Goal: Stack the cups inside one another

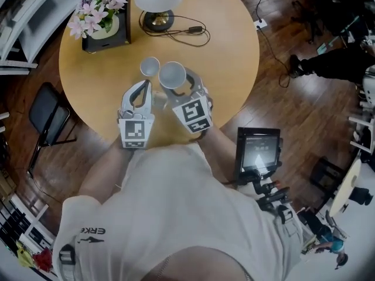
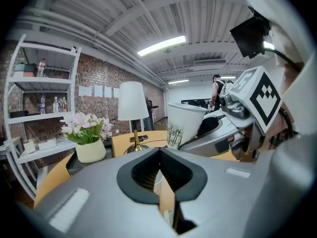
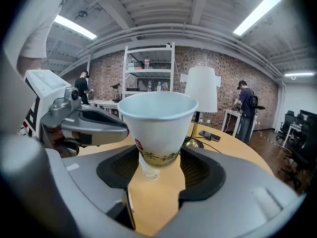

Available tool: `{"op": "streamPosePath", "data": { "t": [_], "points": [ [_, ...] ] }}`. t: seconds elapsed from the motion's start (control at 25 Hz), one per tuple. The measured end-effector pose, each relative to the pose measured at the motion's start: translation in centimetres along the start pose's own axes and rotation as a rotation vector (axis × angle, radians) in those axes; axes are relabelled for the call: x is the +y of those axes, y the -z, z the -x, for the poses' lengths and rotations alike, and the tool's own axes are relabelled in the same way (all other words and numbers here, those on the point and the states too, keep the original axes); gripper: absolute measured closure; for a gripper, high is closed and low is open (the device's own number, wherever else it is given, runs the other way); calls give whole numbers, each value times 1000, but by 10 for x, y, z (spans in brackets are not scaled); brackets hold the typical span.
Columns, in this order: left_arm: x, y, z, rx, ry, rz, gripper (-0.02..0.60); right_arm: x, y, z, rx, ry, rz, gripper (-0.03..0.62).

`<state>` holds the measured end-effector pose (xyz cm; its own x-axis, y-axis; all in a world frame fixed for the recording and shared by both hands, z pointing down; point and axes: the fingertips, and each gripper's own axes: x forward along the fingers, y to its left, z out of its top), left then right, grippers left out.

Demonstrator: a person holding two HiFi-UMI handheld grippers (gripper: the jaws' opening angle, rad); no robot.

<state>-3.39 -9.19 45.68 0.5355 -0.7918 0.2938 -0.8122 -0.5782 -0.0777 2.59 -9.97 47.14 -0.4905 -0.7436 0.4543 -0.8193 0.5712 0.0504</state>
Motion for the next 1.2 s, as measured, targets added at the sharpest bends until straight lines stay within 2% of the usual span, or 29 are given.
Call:
{"op": "streamPosePath", "data": {
  "t": [0.52, 0.88, 1.2],
  "points": [
    [34, -43, 32, -121, -68, -12, 580, 18, -69, 17, -90, 31, 44, 316],
    [48, -31, 41, -100, -90, 12, 580, 17, -84, 5, -91, 38, 55, 315],
    [63, -15, 49, -64, -111, 21, 580, 20, -74, -21, -50, 15, 43, 315]
  ]
}}
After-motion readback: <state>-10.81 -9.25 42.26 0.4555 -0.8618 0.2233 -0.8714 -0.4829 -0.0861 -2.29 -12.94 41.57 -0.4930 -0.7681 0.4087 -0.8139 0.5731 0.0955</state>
